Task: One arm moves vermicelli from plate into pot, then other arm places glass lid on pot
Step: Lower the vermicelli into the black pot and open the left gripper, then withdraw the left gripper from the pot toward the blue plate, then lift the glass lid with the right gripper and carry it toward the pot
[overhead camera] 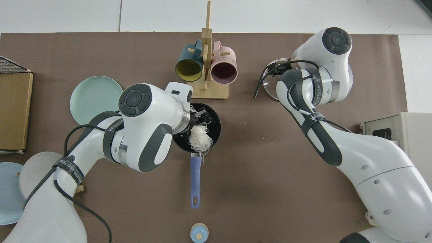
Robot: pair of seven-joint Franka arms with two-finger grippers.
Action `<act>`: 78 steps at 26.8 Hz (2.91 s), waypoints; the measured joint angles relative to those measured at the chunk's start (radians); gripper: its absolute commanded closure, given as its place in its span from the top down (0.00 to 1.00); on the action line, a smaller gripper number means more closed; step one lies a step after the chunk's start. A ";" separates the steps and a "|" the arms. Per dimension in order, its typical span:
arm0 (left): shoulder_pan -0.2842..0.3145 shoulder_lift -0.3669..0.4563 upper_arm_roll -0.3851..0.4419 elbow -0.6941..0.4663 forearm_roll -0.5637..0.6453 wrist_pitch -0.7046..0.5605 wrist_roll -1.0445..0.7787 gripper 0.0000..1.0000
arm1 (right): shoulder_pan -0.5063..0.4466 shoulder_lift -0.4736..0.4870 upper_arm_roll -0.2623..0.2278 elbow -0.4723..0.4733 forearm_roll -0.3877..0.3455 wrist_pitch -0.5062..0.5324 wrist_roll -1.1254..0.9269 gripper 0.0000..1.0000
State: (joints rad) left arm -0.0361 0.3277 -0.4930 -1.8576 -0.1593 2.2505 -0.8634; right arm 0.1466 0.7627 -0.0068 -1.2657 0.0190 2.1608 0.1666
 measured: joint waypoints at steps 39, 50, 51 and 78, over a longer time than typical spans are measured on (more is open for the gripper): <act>0.005 -0.238 0.262 0.208 0.078 -0.449 0.240 1.00 | 0.001 -0.137 0.000 -0.006 -0.038 -0.101 -0.046 0.00; 0.007 -0.332 0.444 0.206 0.078 -0.600 0.724 1.00 | 0.009 -0.310 0.016 -0.097 -0.037 -0.253 -0.055 0.00; 0.007 -0.332 0.455 0.205 0.078 -0.606 0.764 1.00 | 0.012 -0.331 0.021 -0.125 -0.037 -0.253 -0.055 0.00; 0.009 -0.331 0.485 0.201 0.162 -0.633 0.872 1.00 | 0.028 -0.776 0.189 -0.744 -0.027 -0.069 0.218 0.00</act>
State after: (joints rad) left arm -0.0268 -0.0033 -0.0082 -1.6566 0.0026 1.6176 0.0088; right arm 0.1746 -0.0133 0.1818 -2.0101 -0.0082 2.0918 0.3845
